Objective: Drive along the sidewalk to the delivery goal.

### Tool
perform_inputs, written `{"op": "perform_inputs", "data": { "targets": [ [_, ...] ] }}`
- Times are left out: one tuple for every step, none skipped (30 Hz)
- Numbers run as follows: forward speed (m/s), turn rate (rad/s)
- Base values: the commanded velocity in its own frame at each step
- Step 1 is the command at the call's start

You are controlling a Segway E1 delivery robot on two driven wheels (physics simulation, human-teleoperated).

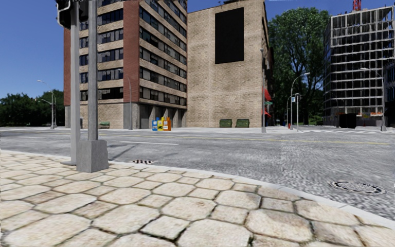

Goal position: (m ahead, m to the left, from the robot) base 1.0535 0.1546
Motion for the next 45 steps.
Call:
{"op": "perform_inputs", "data": {
  "targets": [
    [1.05, -0.36],
    [1.05, -0.36],
    [1.05, -0.36],
    [1.05, -0.36],
    [1.01, -0.36],
    [0.96, -0.36],
    [0.92, -0.36],
    [0.90, -0.36],
    [0.90, -0.36],
    [0.88, -0.36],
    [0.86, -0.36],
    [0.85, -0.36],
    [0.85, -0.36],
    [0.85, -0.36],
    [0.85, -0.36],
    [0.85, -0.36],
    [0.85, -0.36],
    [0.85, -0.36],
    [0.84, -0.24],
    [0.81, -0.07],
    [0.73, 0.00],
    [0.00, 0.00],
    [0.00, 0.00],
    [0.00, 0.00],
    [0.00, 0.00],
    [0.00, 0.00],
    [0.00, 0.00],
    [0.00, 0.00],
    [0.00, 0.00],
    [0.00, 0.00],
    [0.00, 0.00],
    [0.00, 0.00],
    [0.00, 0.00],
    [0.00, 0.00],
    [0.00, 0.00],
    [0.00, 0.00],
    [0.00, 0.00],
    [0.00, 0.00],
    [0.00, 0.00],
    [0.00, 0.00],
    [0.00, 0.00],
    [0.00, 0.00],
    [0.00, 0.00],
    [0.00, 0.00],
    [0.00, 0.00]
  ]
}}
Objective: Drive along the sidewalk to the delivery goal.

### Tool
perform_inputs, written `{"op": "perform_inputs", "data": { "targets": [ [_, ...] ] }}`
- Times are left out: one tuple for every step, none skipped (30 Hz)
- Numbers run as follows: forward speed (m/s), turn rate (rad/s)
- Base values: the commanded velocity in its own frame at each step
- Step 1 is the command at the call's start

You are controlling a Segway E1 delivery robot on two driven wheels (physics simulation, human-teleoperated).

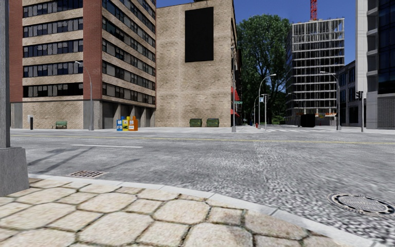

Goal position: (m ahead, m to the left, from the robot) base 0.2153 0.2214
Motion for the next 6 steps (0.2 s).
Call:
{"op": "perform_inputs", "data": {
  "targets": [
    [0.00, 0.00],
    [0.00, 0.00],
    [0.00, 0.00],
    [0.00, 0.00],
    [0.00, 0.00],
    [0.00, 0.00]
  ]
}}
